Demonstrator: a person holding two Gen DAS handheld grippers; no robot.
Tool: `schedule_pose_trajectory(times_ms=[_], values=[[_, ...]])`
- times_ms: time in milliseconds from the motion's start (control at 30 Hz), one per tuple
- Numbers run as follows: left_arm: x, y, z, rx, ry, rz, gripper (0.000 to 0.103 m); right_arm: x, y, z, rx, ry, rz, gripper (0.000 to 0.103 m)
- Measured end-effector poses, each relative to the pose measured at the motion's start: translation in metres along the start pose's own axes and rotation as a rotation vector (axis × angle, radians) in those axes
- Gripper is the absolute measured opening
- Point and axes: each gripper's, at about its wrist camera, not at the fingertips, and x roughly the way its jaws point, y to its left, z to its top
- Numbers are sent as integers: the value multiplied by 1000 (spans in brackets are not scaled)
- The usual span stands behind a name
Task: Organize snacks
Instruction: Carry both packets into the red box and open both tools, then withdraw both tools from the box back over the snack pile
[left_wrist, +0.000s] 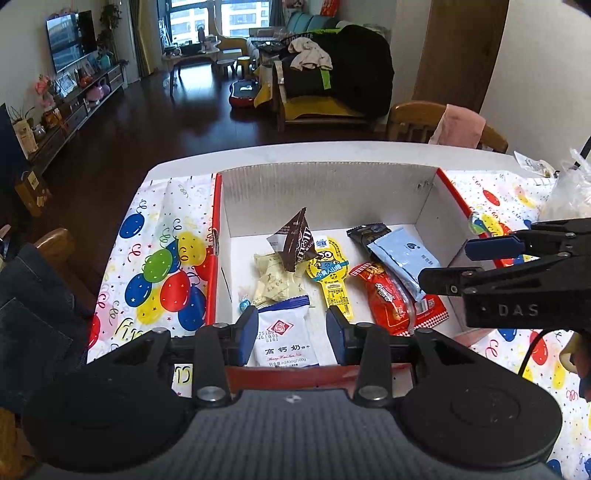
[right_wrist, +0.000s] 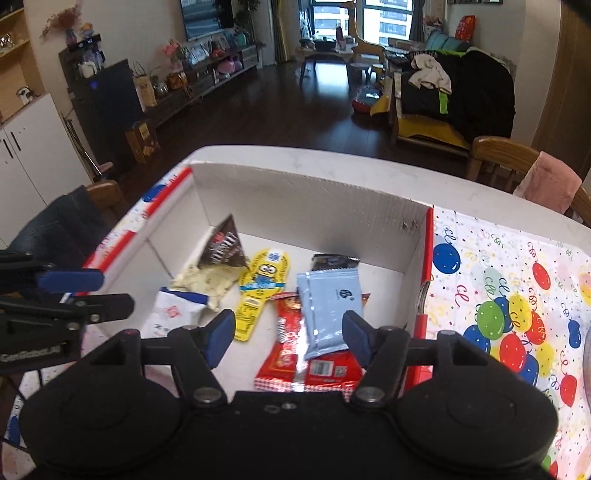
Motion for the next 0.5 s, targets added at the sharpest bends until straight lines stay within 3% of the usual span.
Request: schedule_pose_trajectory(times_ms=[267, 500], values=[[-29, 4, -10, -7, -46, -30, 57, -35, 16, -11, 21, -51, 29, 70], [-55, 10, -24, -5, -78, -64, 63, -61, 30, -23, 32, -89, 44, 78]])
